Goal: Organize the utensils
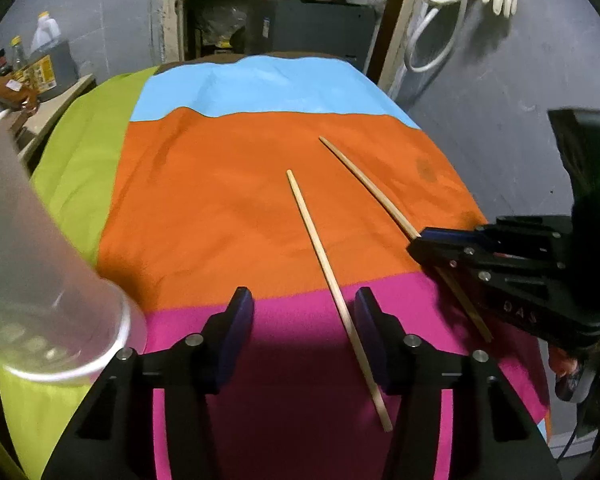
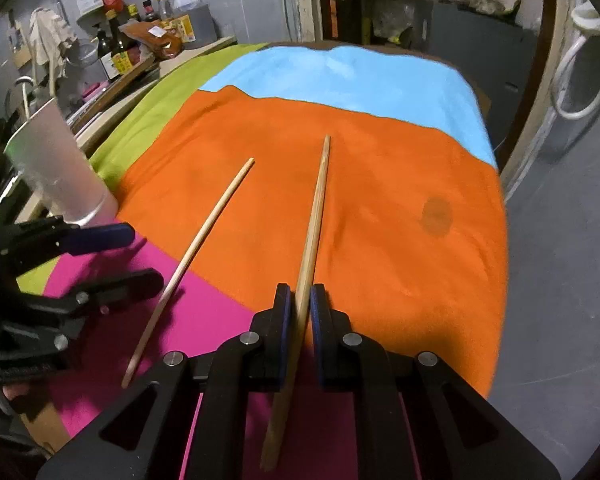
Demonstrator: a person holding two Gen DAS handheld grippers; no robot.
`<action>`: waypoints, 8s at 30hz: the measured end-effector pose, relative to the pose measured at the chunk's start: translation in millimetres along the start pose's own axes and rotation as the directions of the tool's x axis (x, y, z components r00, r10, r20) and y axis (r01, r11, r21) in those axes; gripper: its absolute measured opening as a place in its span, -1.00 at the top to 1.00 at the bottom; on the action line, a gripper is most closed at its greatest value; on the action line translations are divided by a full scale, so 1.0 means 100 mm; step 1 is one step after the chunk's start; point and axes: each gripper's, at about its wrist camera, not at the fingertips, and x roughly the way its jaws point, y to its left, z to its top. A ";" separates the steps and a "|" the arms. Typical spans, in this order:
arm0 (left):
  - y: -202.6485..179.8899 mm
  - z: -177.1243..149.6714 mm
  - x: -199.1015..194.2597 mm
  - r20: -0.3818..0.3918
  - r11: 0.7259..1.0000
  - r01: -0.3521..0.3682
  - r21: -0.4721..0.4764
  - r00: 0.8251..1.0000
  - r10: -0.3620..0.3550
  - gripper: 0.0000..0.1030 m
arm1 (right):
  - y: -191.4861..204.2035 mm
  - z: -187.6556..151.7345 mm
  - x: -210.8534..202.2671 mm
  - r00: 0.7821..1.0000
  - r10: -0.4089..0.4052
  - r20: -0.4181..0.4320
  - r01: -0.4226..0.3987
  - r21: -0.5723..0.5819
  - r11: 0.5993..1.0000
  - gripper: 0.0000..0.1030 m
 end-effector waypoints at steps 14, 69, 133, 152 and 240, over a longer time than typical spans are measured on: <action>0.05 0.26 0.27 -0.094 0.997 0.073 -0.011 0.993 -0.074 0.42 | -0.27 0.44 0.33 0.994 0.093 -0.053 -0.089 0.073 0.993 0.84; 1.96 -0.17 -2.35 0.777 0.939 -0.001 -0.343 0.562 0.285 0.95 | 1.89 0.84 -1.02 0.388 0.170 0.906 -0.264 -0.068 0.962 0.90; 1.65 -0.47 -2.00 0.688 0.921 -0.149 -0.359 0.625 0.369 0.59 | 1.77 0.49 -0.80 0.435 -0.021 0.900 -0.014 0.029 0.999 -0.06; 1.02 -0.78 -2.23 0.654 0.958 -0.154 -0.242 0.704 0.278 -0.44 | 1.36 -0.32 -1.38 0.589 -0.086 0.804 0.032 0.082 0.996 -0.72; 0.57 -1.95 -1.89 0.586 0.947 -0.245 -0.206 0.744 0.320 -0.88 | 1.39 -1.41 -1.38 0.656 -0.290 0.697 0.244 0.168 0.955 -1.00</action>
